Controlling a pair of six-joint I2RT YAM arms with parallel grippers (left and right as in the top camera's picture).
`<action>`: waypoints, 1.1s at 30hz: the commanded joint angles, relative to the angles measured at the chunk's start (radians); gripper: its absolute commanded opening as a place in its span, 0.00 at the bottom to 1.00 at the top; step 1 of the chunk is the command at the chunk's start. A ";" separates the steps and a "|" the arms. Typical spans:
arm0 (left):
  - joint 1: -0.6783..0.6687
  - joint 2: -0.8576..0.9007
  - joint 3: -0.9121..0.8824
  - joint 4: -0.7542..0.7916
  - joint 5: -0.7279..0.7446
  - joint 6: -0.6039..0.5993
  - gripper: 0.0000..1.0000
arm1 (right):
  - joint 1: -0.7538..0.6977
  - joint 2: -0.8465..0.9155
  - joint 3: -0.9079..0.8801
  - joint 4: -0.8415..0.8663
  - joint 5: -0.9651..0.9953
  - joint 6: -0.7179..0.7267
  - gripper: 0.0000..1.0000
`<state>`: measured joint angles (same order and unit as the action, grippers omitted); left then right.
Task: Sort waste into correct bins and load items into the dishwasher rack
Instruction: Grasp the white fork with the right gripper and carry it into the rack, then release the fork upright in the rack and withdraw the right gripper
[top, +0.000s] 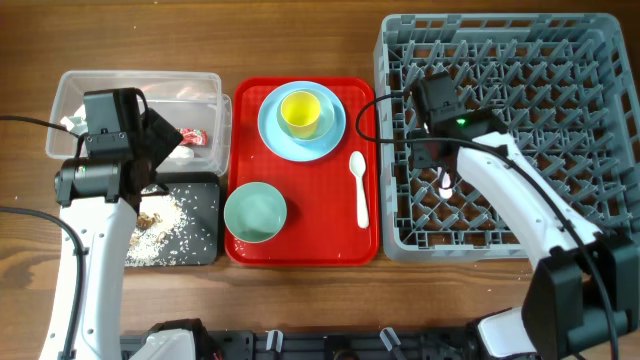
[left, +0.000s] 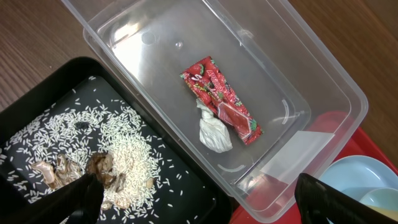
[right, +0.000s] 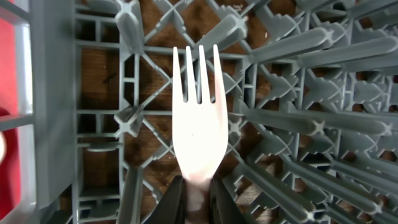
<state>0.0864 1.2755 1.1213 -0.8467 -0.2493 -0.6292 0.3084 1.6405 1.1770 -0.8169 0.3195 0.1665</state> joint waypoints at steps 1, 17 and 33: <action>0.005 -0.009 0.012 0.000 -0.006 0.016 1.00 | -0.002 0.019 0.005 0.009 0.011 -0.007 0.32; 0.005 -0.009 0.012 0.000 -0.006 0.016 1.00 | 0.041 -0.003 0.227 -0.108 -0.225 -0.032 0.44; 0.005 -0.009 0.012 0.000 -0.006 0.016 1.00 | 0.325 0.001 0.287 0.020 -0.342 0.496 0.49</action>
<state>0.0864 1.2755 1.1213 -0.8467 -0.2493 -0.6292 0.5377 1.6455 1.4490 -0.8040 -0.1650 0.5102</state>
